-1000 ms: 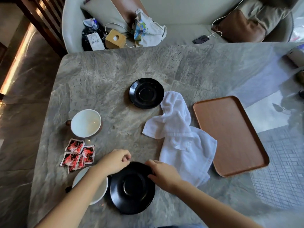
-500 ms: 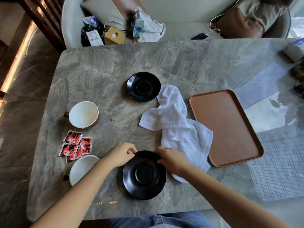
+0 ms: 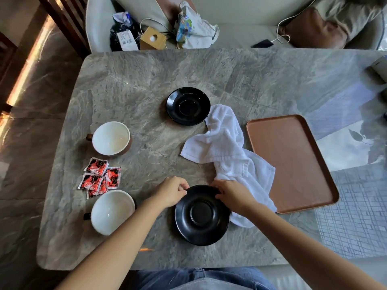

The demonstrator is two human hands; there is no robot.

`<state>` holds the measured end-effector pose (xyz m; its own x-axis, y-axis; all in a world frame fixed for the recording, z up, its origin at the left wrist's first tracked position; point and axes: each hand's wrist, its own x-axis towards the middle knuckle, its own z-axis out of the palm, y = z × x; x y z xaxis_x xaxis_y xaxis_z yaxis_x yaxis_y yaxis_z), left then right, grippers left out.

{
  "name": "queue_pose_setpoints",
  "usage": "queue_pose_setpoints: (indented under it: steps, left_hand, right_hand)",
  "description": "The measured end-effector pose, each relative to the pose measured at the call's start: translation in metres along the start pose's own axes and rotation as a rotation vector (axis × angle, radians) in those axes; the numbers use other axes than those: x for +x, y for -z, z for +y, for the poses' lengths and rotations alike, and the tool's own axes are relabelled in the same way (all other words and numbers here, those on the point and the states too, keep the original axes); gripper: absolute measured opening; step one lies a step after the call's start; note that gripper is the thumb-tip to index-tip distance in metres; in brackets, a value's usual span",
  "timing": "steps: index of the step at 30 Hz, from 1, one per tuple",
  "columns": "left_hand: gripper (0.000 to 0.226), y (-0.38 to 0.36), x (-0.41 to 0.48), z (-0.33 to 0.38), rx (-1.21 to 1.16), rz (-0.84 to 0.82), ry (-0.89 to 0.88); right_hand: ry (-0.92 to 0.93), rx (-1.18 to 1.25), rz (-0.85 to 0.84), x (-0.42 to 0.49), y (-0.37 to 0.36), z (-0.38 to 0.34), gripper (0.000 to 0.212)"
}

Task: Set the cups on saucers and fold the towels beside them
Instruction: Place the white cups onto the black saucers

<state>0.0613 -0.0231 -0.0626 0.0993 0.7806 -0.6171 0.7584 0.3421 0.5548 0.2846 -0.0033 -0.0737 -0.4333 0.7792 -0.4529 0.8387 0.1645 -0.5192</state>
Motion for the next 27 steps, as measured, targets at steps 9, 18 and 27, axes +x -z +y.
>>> queue_pose_setpoints:
  steps: [9,18,27]
  left_hand:
    - [0.025,0.010,-0.030,-0.018,-0.081,0.287,-0.131]
    - [0.033,0.047,-0.123,-0.106,-0.333,0.830,-0.122]
    - [0.027,0.047,-0.143,-0.186,-0.436,0.548,0.170]
  right_hand:
    - [0.007,0.056,0.221,-0.003,0.009,-0.020,0.030]
    - [0.190,0.258,-0.009,0.022,-0.035,-0.139,0.028]
    - [0.021,0.181,-0.232,0.041,-0.085,-0.209,0.048]
